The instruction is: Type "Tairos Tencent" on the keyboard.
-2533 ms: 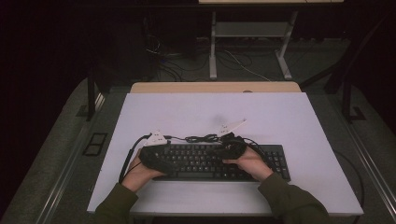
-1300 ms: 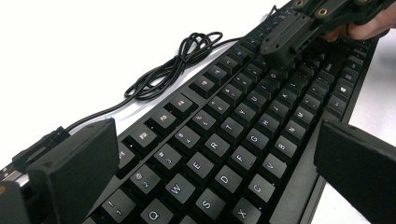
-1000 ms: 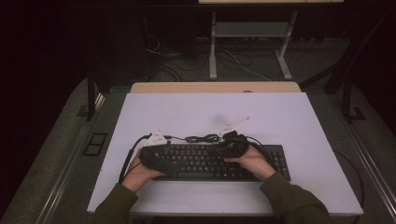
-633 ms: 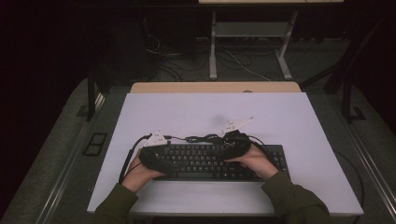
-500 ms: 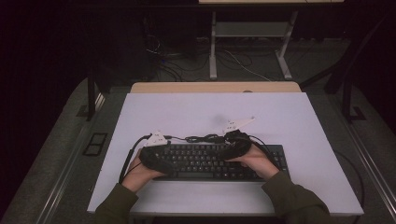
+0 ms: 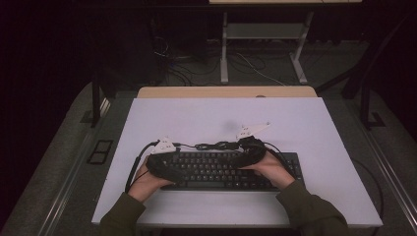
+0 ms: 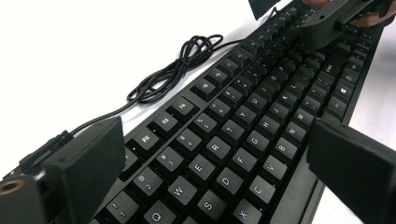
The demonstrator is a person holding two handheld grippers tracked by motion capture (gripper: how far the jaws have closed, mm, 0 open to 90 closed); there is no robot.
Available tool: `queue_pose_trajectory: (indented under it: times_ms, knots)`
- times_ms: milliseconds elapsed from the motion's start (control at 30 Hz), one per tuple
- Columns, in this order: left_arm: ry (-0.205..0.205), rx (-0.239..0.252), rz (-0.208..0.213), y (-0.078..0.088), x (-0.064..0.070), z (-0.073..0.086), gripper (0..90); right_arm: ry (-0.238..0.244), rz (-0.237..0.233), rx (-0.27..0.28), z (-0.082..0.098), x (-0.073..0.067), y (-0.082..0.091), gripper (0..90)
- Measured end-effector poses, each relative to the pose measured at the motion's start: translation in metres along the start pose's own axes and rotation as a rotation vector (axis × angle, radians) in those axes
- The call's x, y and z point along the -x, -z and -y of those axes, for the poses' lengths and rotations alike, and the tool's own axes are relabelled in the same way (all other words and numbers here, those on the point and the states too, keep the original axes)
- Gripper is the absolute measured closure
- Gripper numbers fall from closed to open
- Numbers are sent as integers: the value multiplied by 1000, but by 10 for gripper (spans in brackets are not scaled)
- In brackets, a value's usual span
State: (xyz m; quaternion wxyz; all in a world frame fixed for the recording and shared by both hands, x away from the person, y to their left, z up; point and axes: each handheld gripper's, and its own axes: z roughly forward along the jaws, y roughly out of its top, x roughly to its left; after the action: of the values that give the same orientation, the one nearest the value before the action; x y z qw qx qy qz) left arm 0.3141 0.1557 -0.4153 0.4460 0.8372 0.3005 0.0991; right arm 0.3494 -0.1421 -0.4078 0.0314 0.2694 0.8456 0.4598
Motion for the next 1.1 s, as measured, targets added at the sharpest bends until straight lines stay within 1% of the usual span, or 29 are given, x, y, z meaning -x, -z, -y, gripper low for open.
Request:
queue_pose_trajectory:
  times_ms: [100,167,200,400,500,567,733,800,867,967,1067,1100]
  knots:
    - [8,1,-2,0,-1,-1,102,-3,4,0,0,1,1,336]
    - [12,4,6,0,-3,-1,147,-6,3,1,0,1,1,336]
    - [16,4,8,0,-3,-1,156,-7,5,1,0,1,1,336]
    - [22,14,29,-3,-5,-4,315,-1,5,1,0,2,0,335]
    - [19,11,40,-5,-6,-5,419,-3,5,1,0,2,0,335]
    - [12,5,48,-7,-5,-7,511,-7,5,-2,0,2,0,335]
    - [18,-17,70,-12,-5,-8,716,-4,6,0,0,2,0,335]
    - [14,-29,70,-14,-6,-8,808,-7,6,3,0,1,1,335]
    - [21,-35,77,-15,-7,-8,888,-7,6,4,0,2,1,336]
    - [20,-48,81,-16,-8,-8,893,-4,6,0,0,1,0,336]
    - [11,-60,79,-18,-8,-7,893,-3,6,2,0,1,0,335]
    - [17,-65,77,-19,-7,-7,893,-5,7,3,0,1,0,336]
